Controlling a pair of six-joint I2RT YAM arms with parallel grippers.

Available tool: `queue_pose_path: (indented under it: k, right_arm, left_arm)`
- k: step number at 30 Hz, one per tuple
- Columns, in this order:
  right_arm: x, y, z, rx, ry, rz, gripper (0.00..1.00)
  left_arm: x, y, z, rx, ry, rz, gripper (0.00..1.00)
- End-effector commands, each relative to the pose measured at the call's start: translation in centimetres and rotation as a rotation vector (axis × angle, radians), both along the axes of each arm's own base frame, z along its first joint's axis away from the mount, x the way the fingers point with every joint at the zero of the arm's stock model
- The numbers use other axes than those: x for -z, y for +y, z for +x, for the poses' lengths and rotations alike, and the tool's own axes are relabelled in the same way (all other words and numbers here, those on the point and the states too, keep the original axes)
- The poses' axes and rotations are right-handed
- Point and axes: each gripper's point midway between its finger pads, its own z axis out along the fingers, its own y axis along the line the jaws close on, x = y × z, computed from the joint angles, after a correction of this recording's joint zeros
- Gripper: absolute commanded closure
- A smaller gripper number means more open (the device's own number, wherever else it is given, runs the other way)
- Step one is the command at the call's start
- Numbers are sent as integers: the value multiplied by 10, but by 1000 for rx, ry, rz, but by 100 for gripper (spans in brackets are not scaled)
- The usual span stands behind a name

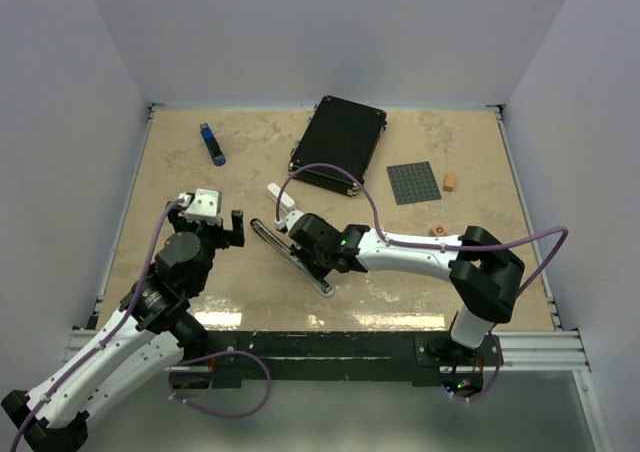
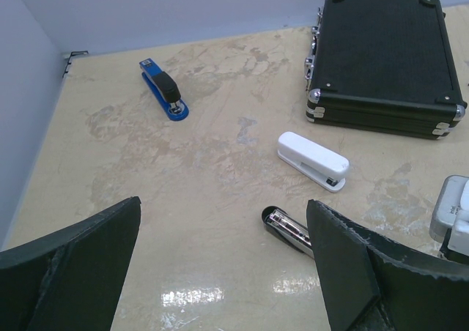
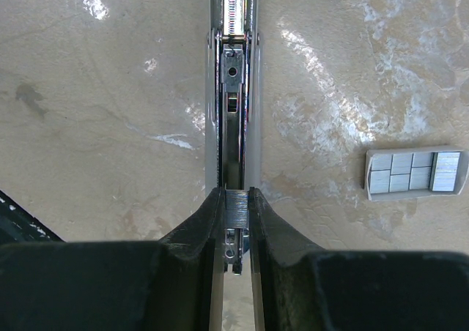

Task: Load the staples into the stapler

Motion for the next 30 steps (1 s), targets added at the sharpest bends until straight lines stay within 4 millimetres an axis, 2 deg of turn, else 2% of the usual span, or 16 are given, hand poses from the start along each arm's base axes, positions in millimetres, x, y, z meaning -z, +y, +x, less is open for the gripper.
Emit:
queue_pose_path:
  k: [1,12,30]
  right_arm:
    - [-2,7,-2,-31,-8,23,93]
    - [-6,12,-3,-50,-6,47,93]
    - [7,10,-5,-58,12,20,94]
  left_arm:
    - [-19,-1,1,-1,-37,-40,0]
    - [-19,-1,1,1,-37,-40,0]
    - [-20,-1,1,2,-40,-43,0]
